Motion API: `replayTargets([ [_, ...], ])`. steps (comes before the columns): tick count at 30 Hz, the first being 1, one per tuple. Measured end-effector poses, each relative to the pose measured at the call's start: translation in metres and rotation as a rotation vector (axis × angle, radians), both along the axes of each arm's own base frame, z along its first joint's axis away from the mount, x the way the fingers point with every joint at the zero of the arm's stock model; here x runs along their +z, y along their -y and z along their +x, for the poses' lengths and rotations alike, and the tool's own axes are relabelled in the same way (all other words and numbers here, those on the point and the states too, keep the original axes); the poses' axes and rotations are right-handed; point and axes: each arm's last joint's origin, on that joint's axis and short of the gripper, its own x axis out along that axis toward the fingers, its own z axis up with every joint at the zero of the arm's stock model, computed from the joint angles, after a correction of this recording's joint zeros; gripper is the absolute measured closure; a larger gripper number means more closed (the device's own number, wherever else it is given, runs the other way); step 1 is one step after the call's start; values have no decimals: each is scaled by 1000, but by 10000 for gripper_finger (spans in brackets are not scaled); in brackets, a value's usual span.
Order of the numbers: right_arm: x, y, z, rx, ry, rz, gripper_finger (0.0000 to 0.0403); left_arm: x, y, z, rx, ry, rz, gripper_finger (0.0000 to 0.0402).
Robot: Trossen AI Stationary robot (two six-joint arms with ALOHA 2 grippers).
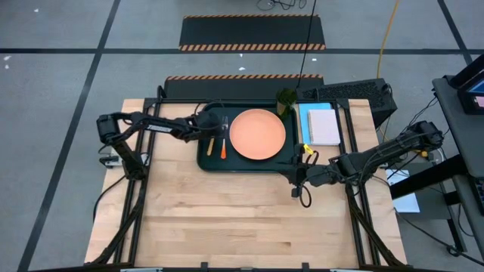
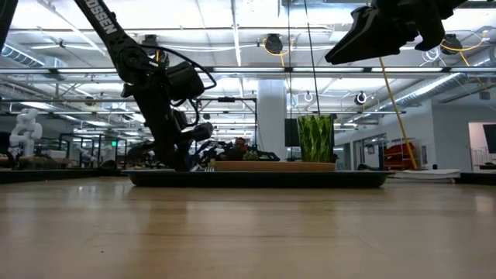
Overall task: Pick and place plate/cup/fork/spoon on tray
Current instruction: Put the orange spoon on the black serving tray to the left of the orange fork
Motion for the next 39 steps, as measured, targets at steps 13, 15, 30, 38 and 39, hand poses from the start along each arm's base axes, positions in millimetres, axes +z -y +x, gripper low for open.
replayTargets([
  [13, -3, 1, -2, -20, -25, 24, 284, 0, -1, -1, 46, -13, 20, 281],
  [15, -3, 1, -2, -21, -29, 23, 284, -1, -1, -1, 41, -12, 15, 279],
  [30, -4, 1, -2, -20, -34, 20, 284, -3, 25, 7, -86, -36, -46, 324],
  [38, -4, 1, -2, -20, -33, 20, 284, -3, 32, 8, -88, -40, -59, 331],
  [39, -4, 1, -2, -20, -33, 20, 284, -3, 33, 8, -87, -39, -61, 331],
])
